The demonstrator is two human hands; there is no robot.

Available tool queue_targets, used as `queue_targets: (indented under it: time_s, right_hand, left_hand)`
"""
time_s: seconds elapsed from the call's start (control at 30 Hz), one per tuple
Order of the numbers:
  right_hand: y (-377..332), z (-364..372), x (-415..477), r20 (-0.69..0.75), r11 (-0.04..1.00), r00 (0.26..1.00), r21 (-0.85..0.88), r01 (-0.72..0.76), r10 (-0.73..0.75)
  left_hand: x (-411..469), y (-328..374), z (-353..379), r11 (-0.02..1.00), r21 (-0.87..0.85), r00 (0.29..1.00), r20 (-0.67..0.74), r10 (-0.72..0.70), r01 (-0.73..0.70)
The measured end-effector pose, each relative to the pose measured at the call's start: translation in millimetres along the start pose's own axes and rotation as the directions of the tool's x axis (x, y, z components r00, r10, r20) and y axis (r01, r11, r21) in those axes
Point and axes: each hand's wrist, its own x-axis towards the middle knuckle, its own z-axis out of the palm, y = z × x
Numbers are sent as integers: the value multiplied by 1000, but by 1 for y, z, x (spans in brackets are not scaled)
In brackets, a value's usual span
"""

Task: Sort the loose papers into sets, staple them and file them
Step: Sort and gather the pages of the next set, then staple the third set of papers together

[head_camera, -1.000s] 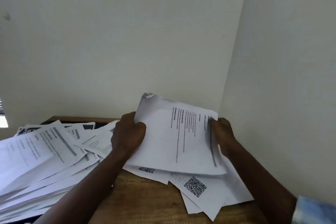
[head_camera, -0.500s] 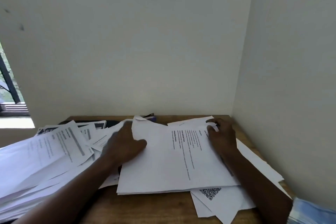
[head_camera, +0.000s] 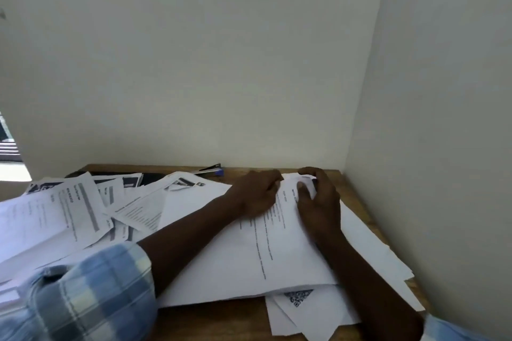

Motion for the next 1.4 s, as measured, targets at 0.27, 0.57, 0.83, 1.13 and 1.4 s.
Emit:
queue_targets:
  time_s: [0.27, 0.57, 0.83, 1.13, 1.4]
  right_hand:
    - [3, 2, 7, 121, 987, 980, 12, -160, 158]
    - [7, 11, 6, 118, 993, 986, -49, -111, 117]
    - [-1, 12, 4, 44, 981, 983, -91, -174, 178]
    - [-7, 9, 1, -9, 974, 983, -134, -181, 181]
    - [-17, 10, -2, -42, 983, 992, -141, -121, 116]
  left_hand:
    - [-2, -7, 16, 991, -13, 970, -207, 126, -132]
    - [-2, -28, 6, 995, -64, 981, -175, -85, 75]
    - [33, -130, -49, 757, 401, 849, -125, -514, 517]
    - [47, -134, -42, 933, 130, 913, -288, -288, 336]
    - [35, -58, -102, 919, -393, 995, -85, -44, 7]
